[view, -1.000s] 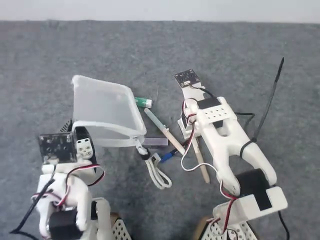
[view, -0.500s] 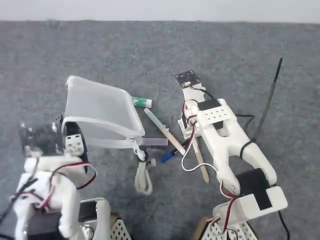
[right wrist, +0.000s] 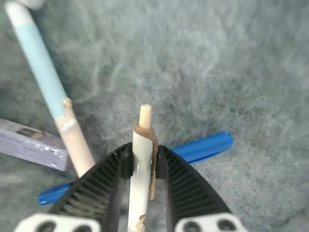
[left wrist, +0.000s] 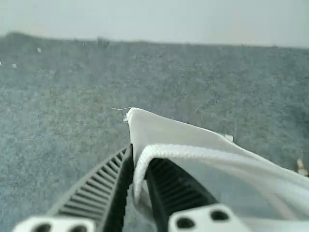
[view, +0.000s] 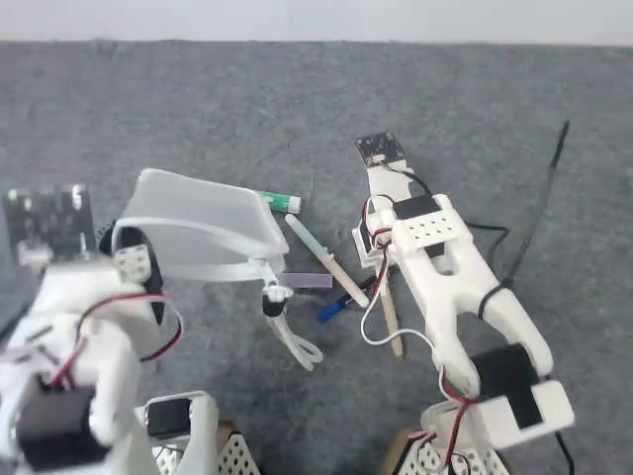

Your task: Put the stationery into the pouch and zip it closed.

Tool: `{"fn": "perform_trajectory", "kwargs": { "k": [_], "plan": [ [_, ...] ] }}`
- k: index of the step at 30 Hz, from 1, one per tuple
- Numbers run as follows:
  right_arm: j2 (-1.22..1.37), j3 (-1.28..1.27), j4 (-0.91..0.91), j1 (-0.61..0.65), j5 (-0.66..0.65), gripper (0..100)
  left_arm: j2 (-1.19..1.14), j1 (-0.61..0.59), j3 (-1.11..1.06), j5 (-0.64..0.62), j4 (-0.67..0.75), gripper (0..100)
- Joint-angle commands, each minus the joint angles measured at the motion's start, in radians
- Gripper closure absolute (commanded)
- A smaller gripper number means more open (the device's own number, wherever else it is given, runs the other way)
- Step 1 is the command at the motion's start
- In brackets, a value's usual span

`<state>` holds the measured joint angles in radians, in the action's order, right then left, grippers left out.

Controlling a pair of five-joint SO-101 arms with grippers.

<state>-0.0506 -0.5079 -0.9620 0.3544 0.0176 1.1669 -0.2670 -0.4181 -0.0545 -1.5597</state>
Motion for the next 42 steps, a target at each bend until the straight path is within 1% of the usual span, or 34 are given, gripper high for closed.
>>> {"fn": "perform_trajectory", "kwargs": {
  "k": [1,6,10,15,18,25,29,34,38,42],
  "plan": [
    [-0.12,0.003,-0.001,-0.015,0.012,99.2,-0.16,0.006,0.122,-0.043,-0.051,99],
    [-0.2,-0.006,-0.005,-0.008,0.017,99.2,-0.31,0.008,0.199,-0.064,-0.103,99],
    [-0.3,-0.003,-0.028,-0.013,0.078,99.2,-0.407,0.008,0.203,-0.066,-0.101,99],
    [-0.509,-0.003,-0.054,-0.012,0.127,99.2,-0.502,0.008,0.208,-0.074,-0.078,99],
    [-0.642,0.0,-0.041,0.001,0.135,99.2,-0.532,0.006,0.228,-0.112,-0.083,99],
    [-0.897,0.0,0.07,0.111,0.13,99.2,-0.568,0.006,0.286,-0.253,-0.107,99],
    [-0.986,0.0,0.15,0.203,0.052,99.2,-0.583,0.0,0.285,-0.35,-0.101,99],
    [-1.059,0.0,0.268,0.312,-0.023,99.2,-0.58,0.003,0.283,-0.362,-0.101,99],
    [-1.078,0.0,0.363,0.374,-0.032,99.2,-0.582,0.0,0.283,-0.362,-0.104,99],
    [-1.076,0.0,0.447,0.406,-0.032,99.3,-0.583,0.0,0.283,-0.362,-0.106,99]
  ]
}}
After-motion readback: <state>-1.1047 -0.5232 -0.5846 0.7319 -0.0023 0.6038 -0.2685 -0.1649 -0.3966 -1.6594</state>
